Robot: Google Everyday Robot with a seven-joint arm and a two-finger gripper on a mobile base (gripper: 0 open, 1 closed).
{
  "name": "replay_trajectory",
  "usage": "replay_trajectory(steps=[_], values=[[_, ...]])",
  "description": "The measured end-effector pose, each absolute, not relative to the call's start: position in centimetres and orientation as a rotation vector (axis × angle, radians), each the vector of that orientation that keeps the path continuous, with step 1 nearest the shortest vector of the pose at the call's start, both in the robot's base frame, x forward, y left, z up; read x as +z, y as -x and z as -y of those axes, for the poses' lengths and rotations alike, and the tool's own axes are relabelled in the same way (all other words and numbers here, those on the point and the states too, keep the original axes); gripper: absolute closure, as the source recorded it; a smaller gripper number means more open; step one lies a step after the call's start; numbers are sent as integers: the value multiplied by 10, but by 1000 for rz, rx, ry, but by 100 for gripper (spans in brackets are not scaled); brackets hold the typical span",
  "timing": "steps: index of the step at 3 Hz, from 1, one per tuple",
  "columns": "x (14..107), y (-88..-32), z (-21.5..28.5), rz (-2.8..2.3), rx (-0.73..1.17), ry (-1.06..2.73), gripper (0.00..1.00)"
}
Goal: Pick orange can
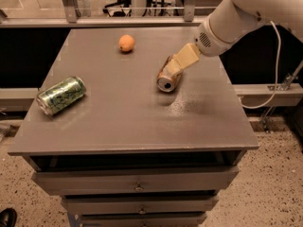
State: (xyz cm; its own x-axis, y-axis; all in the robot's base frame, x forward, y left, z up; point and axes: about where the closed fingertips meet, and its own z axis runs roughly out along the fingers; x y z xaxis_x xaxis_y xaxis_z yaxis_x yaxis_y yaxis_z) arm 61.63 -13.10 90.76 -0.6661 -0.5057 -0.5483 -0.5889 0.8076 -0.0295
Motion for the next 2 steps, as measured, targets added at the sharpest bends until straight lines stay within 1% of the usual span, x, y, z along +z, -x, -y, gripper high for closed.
replay_trajectory(steps=[2], values=[[884, -637, 84, -2515, 258, 729, 0]])
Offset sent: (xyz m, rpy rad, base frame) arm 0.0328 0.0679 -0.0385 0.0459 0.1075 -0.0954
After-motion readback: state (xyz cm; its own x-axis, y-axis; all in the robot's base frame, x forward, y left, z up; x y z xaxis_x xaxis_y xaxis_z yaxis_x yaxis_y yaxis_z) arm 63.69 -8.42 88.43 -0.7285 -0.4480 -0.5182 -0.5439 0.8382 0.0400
